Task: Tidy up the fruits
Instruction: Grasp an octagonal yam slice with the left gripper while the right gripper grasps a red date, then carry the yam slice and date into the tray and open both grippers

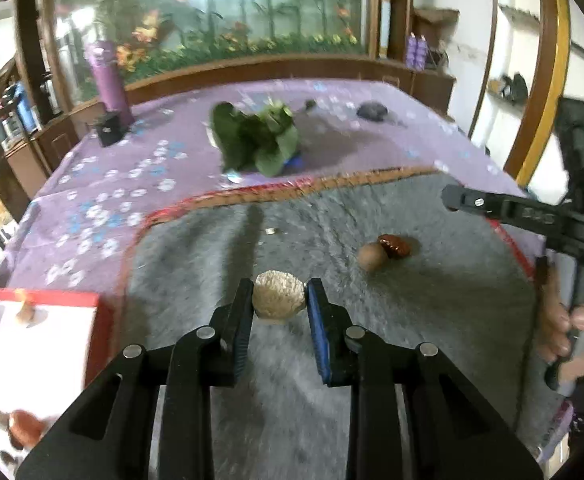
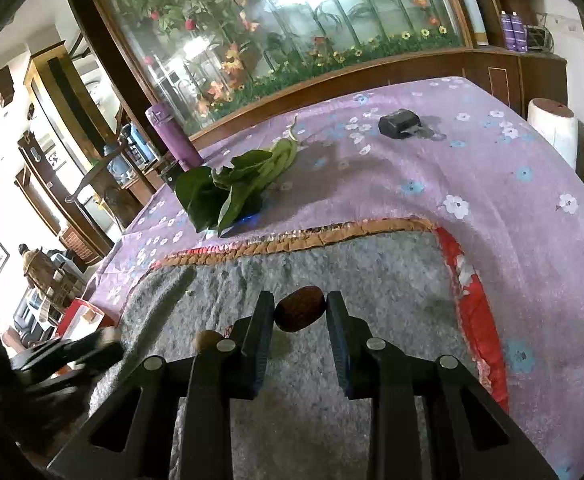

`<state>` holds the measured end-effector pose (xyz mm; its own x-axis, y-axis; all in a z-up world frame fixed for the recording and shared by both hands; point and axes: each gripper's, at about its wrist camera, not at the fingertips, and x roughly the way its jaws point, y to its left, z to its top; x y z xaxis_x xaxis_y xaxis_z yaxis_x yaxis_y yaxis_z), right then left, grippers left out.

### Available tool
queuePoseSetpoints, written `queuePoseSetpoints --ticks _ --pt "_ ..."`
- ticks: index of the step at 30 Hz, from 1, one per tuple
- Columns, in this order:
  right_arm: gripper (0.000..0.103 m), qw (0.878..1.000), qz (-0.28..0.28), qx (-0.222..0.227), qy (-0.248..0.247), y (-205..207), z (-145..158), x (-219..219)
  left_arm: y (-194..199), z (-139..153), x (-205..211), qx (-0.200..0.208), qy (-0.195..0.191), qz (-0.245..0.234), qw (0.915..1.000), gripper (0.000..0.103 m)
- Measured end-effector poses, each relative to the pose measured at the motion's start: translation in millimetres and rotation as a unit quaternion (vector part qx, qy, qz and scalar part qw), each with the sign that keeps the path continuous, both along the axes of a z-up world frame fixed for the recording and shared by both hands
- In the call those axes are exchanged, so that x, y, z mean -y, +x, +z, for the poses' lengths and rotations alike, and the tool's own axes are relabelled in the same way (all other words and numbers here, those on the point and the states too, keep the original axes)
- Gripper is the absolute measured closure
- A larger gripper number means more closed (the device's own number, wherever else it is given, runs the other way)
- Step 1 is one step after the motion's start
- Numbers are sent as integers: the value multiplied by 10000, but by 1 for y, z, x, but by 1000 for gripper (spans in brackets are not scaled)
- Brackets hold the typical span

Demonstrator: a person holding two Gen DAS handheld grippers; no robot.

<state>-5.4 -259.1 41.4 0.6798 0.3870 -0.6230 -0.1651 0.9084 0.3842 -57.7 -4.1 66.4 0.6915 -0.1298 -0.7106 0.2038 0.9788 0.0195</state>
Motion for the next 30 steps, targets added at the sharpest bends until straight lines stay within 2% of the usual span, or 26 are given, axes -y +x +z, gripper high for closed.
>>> queuePoseSetpoints --ticks 4,10,15,21,27,30 --pt "75 10000 -36 -86 -20 1 -3 -2 -30 14 -21 233 -99 194 9995 79" --pt "75 9990 191 -236 320 -5 5 -26 -65 39 -62 666 -245 690 9951 79" --pt "75 9952 912 62 353 -20 38 -93 -84 58 -105 1025 -309 1173 9873 79" --pt "76 9816 1819 121 560 -32 60 -185 -102 60 -172 1124 -359 1888 9749 79" --pt "76 9698 2385 30 508 -49 51 -261 -111 42 -235 956 -448 2473 9632 79" --pt "76 9647 2615 -68 310 -57 42 -292 -114 32 -255 885 -467 2642 9593 79"
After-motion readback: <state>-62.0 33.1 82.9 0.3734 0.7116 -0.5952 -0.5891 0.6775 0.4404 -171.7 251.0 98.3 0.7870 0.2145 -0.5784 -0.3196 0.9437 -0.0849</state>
